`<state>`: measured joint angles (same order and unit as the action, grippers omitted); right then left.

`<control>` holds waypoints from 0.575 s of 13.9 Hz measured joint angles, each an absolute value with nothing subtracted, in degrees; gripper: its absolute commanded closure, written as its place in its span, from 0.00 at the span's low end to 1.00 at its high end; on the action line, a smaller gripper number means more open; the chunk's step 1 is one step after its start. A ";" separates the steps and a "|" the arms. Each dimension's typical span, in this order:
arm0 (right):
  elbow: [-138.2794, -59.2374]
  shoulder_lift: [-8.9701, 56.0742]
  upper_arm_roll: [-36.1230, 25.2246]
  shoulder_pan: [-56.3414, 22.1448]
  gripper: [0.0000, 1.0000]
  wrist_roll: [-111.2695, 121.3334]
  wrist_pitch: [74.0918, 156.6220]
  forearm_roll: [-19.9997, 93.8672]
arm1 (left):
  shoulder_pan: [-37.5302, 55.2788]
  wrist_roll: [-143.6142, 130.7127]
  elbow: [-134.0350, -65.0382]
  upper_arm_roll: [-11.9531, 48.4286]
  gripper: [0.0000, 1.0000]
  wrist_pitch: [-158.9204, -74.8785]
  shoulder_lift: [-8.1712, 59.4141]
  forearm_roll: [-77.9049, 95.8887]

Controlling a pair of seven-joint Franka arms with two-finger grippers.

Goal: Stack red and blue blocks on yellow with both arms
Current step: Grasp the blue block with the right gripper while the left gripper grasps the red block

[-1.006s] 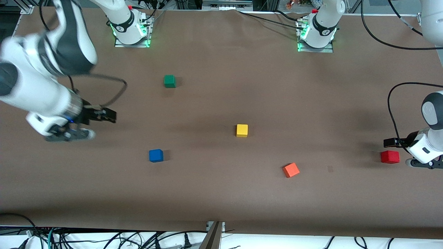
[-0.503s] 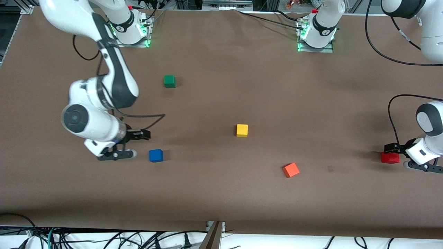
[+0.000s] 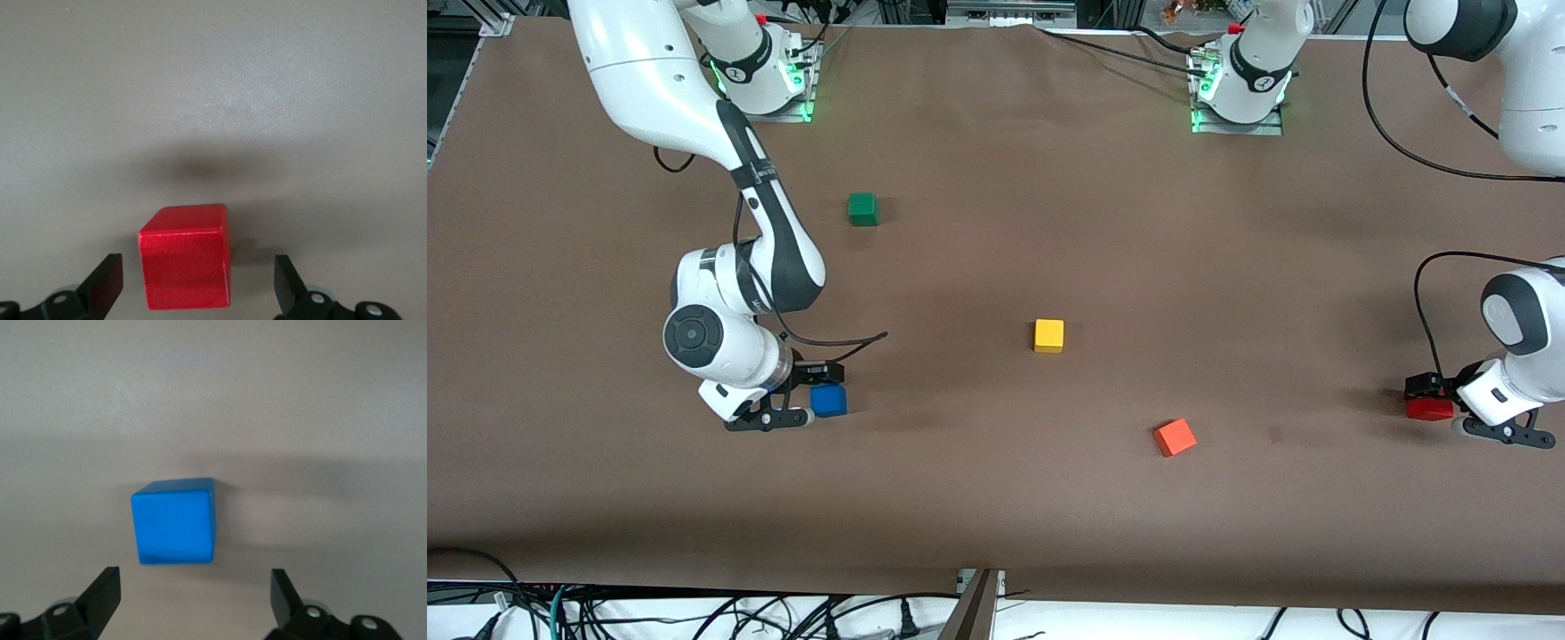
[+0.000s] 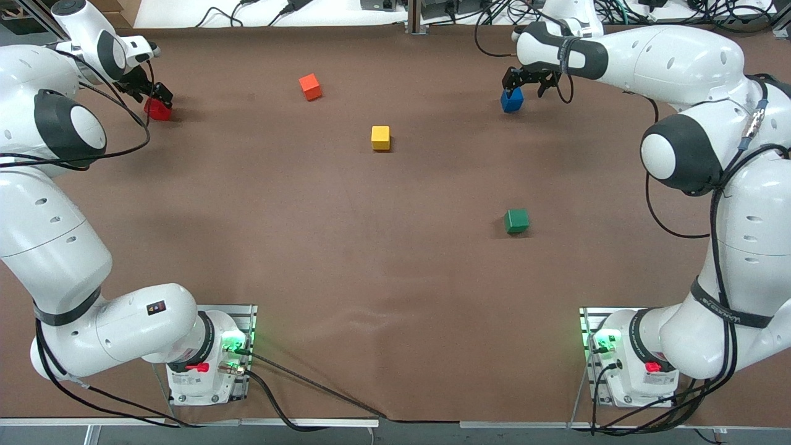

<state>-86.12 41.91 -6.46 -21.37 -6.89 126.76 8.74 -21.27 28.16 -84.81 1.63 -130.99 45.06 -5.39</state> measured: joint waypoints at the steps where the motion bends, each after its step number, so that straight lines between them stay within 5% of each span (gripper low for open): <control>1: -86.10 42.40 -6.39 -21.38 0.02 -6.86 127.92 8.74 | -21.37 28.65 -84.81 1.62 0.00 -130.99 45.09 -5.26; 5: -86.10 44.82 -5.75 -21.88 0.14 -6.84 131.55 8.74 | -22.58 32.41 -84.80 1.61 0.61 -131.03 45.81 -1.65; 8: -86.05 45.36 -5.75 -22.28 0.39 -6.83 132.13 8.74 | -22.70 32.90 -84.58 1.64 0.96 -131.24 46.18 -1.03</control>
